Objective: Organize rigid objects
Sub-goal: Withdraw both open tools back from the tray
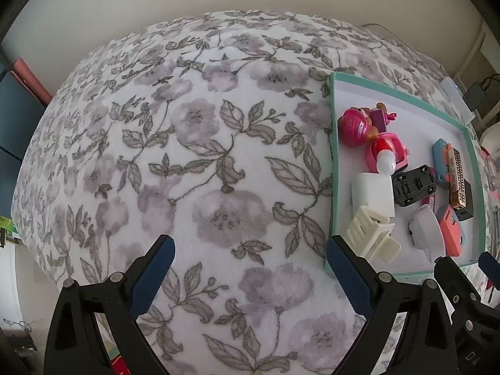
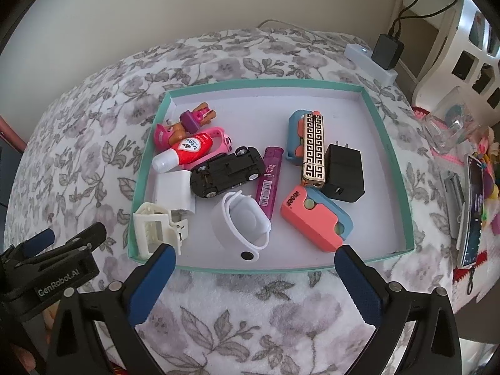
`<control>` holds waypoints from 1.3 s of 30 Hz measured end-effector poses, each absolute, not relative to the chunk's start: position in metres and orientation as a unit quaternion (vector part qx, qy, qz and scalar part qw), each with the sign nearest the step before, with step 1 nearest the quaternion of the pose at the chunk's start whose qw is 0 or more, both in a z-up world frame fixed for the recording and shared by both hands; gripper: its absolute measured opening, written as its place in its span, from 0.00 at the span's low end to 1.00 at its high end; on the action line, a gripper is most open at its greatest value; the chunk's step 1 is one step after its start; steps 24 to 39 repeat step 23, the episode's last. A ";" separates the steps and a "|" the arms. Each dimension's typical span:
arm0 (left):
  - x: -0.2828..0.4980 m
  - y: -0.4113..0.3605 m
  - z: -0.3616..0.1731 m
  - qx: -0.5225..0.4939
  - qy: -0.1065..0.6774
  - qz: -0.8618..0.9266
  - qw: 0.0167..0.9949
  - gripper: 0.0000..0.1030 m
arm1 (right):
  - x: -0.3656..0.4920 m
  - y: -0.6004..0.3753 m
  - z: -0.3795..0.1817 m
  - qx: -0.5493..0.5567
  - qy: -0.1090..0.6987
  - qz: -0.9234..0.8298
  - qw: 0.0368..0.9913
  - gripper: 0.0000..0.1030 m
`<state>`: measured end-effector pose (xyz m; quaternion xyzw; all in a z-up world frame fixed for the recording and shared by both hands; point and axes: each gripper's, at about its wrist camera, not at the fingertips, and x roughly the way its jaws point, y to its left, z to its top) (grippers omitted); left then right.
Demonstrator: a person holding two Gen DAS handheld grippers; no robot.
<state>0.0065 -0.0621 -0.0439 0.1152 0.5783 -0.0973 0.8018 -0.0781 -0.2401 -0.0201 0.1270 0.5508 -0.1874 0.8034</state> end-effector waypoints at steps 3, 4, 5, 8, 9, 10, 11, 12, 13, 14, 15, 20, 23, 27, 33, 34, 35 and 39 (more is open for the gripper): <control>0.006 -0.063 -0.042 0.117 0.575 -0.100 0.804 0.95 | -0.078 -0.240 -0.019 0.125 0.550 -0.188 0.804 1.00; 0.006 -0.063 -0.042 0.118 0.574 -0.100 0.804 0.95 | -0.078 -0.240 -0.019 0.125 0.549 -0.188 0.805 1.00; 0.006 -0.064 -0.042 0.119 0.574 -0.100 0.804 0.95 | -0.077 -0.240 -0.019 0.126 0.549 -0.187 0.805 1.00; 0.006 -0.064 -0.042 0.117 0.574 -0.100 0.804 0.95 | -0.077 -0.241 -0.019 0.128 0.548 -0.184 0.806 1.00; 0.006 -0.064 -0.042 0.117 0.575 -0.101 0.804 0.95 | -0.077 -0.241 -0.019 0.128 0.548 -0.184 0.806 1.00; 0.006 -0.063 -0.042 0.117 0.575 -0.101 0.803 0.95 | -0.077 -0.240 -0.018 0.128 0.547 -0.184 0.806 1.00; 0.006 -0.063 -0.042 0.116 0.575 -0.101 0.803 0.95 | -0.077 -0.240 -0.019 0.128 0.547 -0.184 0.807 1.00; 0.006 -0.063 -0.041 0.116 0.574 -0.101 0.804 0.95 | -0.076 -0.240 -0.019 0.127 0.547 -0.183 0.807 1.00; 0.006 -0.063 -0.041 0.116 0.574 -0.102 0.804 0.95 | -0.076 -0.240 -0.019 0.127 0.547 -0.183 0.807 1.00; 0.006 -0.063 -0.041 0.116 0.573 -0.102 0.805 0.95 | -0.076 -0.239 -0.019 0.127 0.547 -0.183 0.807 1.00; 0.006 -0.064 -0.041 0.117 0.572 -0.101 0.805 0.95 | -0.076 -0.239 -0.019 0.126 0.547 -0.183 0.807 1.00; 0.005 -0.063 -0.040 0.120 0.569 -0.098 0.808 0.95 | -0.075 -0.238 -0.018 0.124 0.546 -0.183 0.808 1.00; 0.005 -0.062 -0.037 0.118 0.564 -0.092 0.812 0.95 | -0.075 -0.237 -0.019 0.123 0.547 -0.182 0.808 1.00; 0.005 -0.062 -0.037 0.118 0.564 -0.092 0.812 0.95 | -0.075 -0.237 -0.019 0.123 0.547 -0.182 0.808 1.00; 0.005 -0.062 -0.037 0.118 0.564 -0.092 0.812 0.95 | -0.075 -0.237 -0.019 0.123 0.547 -0.182 0.808 1.00; 0.005 -0.062 -0.037 0.118 0.564 -0.092 0.812 0.95 | -0.075 -0.237 -0.019 0.123 0.547 -0.182 0.808 1.00; 0.005 -0.062 -0.037 0.118 0.564 -0.092 0.812 0.95 | -0.075 -0.237 -0.019 0.123 0.547 -0.182 0.808 1.00; 0.005 -0.062 -0.037 0.118 0.564 -0.092 0.812 0.95 | -0.075 -0.237 -0.019 0.123 0.547 -0.182 0.808 1.00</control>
